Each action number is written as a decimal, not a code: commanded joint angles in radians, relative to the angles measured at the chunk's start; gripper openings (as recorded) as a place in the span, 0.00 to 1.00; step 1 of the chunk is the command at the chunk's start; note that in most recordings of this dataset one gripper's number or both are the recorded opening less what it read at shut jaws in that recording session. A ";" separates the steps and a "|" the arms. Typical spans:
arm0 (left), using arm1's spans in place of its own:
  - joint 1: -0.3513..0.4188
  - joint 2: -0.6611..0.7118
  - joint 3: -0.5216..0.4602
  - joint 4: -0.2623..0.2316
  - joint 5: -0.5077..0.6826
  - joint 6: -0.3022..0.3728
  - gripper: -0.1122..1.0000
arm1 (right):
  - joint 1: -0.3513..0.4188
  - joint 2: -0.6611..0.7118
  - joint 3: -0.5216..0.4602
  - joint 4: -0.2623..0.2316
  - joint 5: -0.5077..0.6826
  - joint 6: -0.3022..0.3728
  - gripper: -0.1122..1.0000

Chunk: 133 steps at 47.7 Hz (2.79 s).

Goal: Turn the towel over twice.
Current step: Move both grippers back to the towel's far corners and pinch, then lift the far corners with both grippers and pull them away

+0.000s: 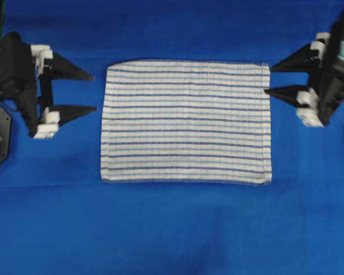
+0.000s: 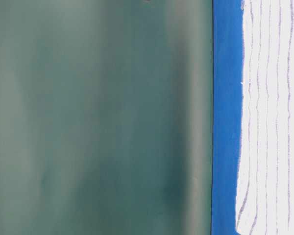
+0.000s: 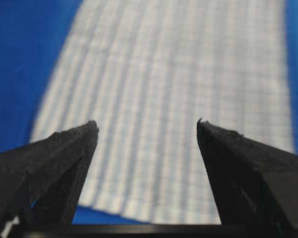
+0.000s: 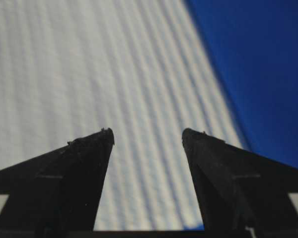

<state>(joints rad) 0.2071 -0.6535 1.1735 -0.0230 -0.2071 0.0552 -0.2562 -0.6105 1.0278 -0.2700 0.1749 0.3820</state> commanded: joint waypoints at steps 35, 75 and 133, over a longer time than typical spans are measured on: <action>0.268 0.630 -0.087 0.000 -0.377 0.081 0.78 | -0.314 0.503 -0.005 -0.071 -0.291 -0.006 0.66; 0.298 0.713 -0.095 0.000 -0.324 0.080 0.13 | -0.321 0.572 -0.006 -0.089 -0.310 -0.014 0.16; 0.431 0.227 -0.273 0.002 -0.080 0.173 0.13 | -0.472 0.055 -0.222 -0.213 0.008 -0.014 0.16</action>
<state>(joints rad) 0.6320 -0.3850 0.9265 -0.0215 -0.2899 0.2301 -0.7225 -0.5016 0.8376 -0.4786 0.1672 0.3697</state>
